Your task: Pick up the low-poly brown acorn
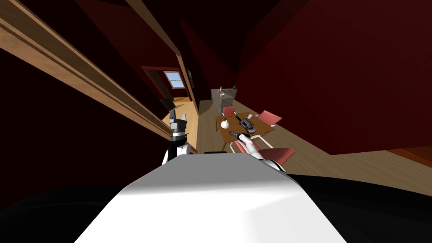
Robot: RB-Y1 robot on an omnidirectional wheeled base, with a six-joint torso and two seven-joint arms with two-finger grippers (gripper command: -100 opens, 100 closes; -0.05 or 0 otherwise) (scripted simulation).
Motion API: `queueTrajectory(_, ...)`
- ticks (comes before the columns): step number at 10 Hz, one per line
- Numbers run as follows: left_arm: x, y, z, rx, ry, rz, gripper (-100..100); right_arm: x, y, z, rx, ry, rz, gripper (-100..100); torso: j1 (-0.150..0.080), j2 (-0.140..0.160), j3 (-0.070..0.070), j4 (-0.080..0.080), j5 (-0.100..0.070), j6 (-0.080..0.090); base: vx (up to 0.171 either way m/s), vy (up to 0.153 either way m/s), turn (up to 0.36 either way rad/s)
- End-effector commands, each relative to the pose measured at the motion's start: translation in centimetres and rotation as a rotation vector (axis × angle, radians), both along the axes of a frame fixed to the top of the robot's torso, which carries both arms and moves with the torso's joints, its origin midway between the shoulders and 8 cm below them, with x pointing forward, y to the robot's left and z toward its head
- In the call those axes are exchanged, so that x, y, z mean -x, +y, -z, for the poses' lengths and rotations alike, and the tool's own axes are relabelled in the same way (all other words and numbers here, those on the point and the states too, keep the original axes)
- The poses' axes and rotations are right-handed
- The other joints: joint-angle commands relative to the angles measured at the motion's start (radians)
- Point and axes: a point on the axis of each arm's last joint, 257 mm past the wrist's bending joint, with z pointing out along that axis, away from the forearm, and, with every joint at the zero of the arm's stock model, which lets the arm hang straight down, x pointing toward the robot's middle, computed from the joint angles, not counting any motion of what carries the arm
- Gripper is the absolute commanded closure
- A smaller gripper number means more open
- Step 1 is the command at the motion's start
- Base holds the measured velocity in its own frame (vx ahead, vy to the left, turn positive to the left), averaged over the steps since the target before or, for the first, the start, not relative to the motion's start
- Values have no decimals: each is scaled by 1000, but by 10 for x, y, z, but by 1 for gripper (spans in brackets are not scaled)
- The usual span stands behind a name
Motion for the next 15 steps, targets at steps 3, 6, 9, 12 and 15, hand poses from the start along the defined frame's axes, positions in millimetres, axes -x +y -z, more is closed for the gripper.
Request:
queueTrajectory(3, 0, 0, 0, 0, 0, 0, 0, 2, 5, 13, -106, 85, 54, -100, 0, 0, 0, 0, 0, 0, 17, -14, -24)
queueTrajectory(6, 0, 0, 0, 0, 0, 0, 0, 4, 8, 20, -184, 146, 96, -100, 0, 0, 0, 0, 0, 0, 23, -20, -23)
queueTrajectory(9, 0, 0, 0, 0, 0, 0, 0, 5, 13, 24, -268, 213, 145, -100, 0, 0, 0, 0, 0, 0, 13, -13, -17)
queueTrajectory(12, 0, 0, 0, 0, 0, 0, 0, 4, 14, 25, -296, 234, 160, -100, 1, 1, 1, 0, 0, 0, 0, 0, 0)
queueTrajectory(15, 0, 0, 0, 0, 0, 0, 0, 4, -2, 30, -307, 227, 220, -100, -1, 3, 2, 1, 0, -1, -31, -27, 187)
